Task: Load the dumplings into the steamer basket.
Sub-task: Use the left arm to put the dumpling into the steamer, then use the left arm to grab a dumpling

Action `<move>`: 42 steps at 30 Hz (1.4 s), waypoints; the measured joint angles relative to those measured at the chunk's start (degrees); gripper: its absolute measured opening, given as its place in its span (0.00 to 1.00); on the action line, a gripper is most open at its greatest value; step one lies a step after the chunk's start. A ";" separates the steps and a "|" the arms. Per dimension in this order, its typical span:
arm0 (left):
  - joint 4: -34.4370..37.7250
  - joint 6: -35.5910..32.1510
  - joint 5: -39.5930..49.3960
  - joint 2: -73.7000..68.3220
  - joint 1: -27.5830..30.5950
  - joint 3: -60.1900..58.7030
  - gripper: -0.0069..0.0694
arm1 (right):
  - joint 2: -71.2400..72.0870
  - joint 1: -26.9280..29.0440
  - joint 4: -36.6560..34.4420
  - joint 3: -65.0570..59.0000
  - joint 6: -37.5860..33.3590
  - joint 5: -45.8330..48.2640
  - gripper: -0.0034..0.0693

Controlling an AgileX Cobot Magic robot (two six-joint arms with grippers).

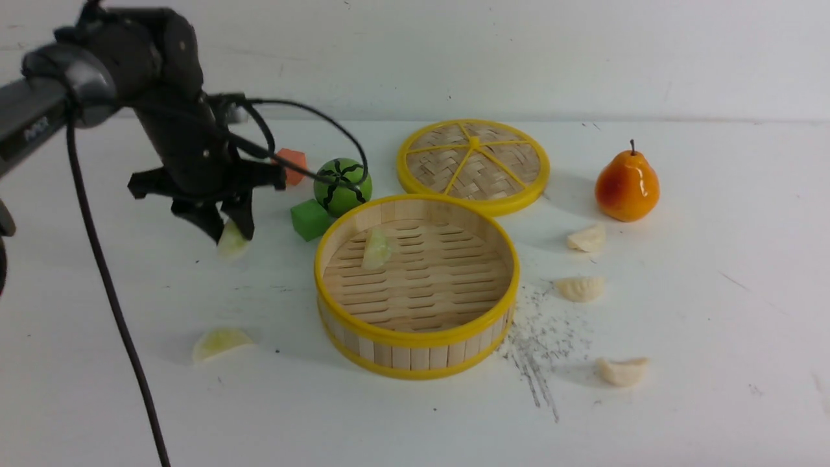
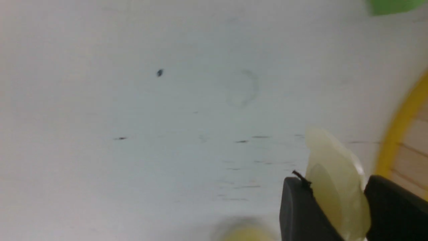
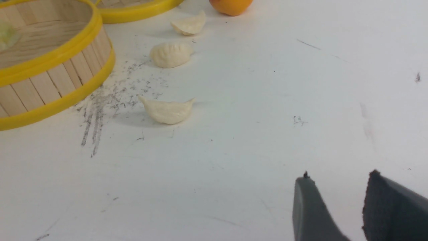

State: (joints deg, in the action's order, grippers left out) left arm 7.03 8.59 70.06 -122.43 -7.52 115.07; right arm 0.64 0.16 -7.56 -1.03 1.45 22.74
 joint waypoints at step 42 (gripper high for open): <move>-6.18 4.59 -0.72 1.56 -14.76 4.46 0.60 | 0.00 0.00 0.00 0.00 0.00 0.02 0.38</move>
State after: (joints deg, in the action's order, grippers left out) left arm 0.85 13.19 69.34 -120.87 -22.28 119.52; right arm 0.64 0.16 -7.56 -1.03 1.45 22.76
